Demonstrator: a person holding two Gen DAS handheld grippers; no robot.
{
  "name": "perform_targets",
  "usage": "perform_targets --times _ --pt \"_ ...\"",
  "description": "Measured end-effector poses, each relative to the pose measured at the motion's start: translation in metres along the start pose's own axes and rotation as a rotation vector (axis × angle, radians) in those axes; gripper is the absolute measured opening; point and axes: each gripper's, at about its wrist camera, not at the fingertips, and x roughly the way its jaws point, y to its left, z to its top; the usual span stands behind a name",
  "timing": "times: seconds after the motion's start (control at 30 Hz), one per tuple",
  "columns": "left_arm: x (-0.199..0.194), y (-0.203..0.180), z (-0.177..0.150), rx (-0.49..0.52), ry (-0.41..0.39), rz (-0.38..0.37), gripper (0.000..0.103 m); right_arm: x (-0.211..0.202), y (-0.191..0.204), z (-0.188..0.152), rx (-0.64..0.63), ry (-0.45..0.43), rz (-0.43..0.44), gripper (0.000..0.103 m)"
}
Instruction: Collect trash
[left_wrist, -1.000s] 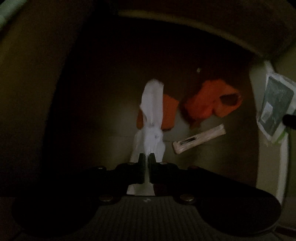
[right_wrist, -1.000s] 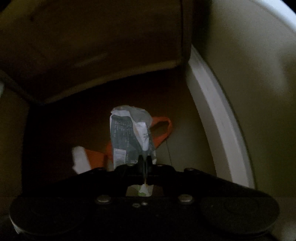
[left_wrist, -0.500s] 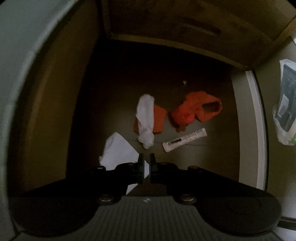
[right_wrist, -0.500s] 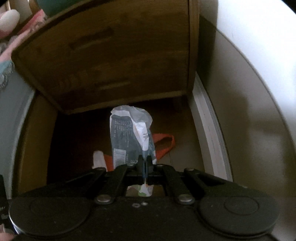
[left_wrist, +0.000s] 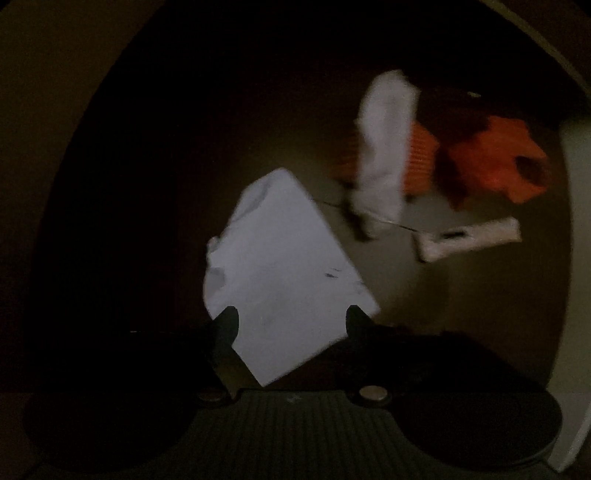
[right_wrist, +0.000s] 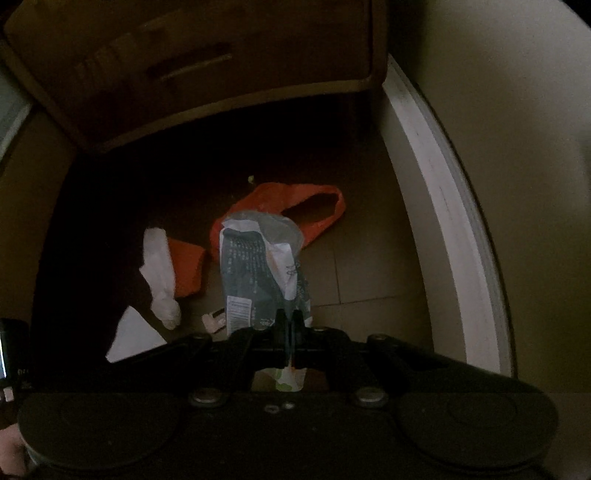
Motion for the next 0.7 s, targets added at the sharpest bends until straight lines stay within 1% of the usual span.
perform_targets --times 0.03,0.17,0.23,0.3,0.37,0.43,0.53,0.6,0.63,0.67,0.7 --pt "0.008 0.004 0.001 -0.027 0.01 0.009 0.073 0.004 0.0 -0.001 -0.007 0.001 0.0 0.0" --pt "0.035 0.022 0.006 -0.101 0.023 0.048 0.073 0.019 0.001 -0.002 -0.033 0.004 -0.002 0.0" --pt "0.046 0.032 0.009 -0.144 0.031 0.039 0.073 0.025 0.0 -0.002 -0.039 0.005 -0.003 0.0" --pt "0.055 0.036 0.012 -0.159 0.037 0.035 0.073 0.029 0.001 -0.001 -0.039 0.006 0.0 0.0" --pt "0.059 0.037 0.013 -0.159 0.039 0.029 0.074 0.032 0.003 0.0 -0.044 0.009 0.0 0.0" --pt "0.059 0.033 0.013 -0.141 0.025 0.044 0.074 0.035 0.004 0.001 -0.05 0.014 0.001 0.0" --pt "0.057 0.022 0.013 -0.09 0.004 0.061 0.072 0.038 0.006 0.002 -0.06 0.02 0.0 0.0" --pt "0.054 0.01 0.011 -0.022 -0.023 0.069 0.063 0.039 0.006 0.003 -0.063 0.019 -0.002 0.0" --pt "0.052 0.006 0.01 0.006 -0.035 0.072 0.055 0.04 0.006 0.004 -0.064 0.019 -0.002 0.0" --pt "0.051 0.0 0.01 0.038 -0.044 0.072 0.042 0.041 0.006 0.004 -0.064 0.019 -0.002 0.0" --pt "0.049 -0.004 0.009 0.061 -0.051 0.065 0.033 0.041 0.005 0.004 -0.062 0.019 -0.002 0.0"
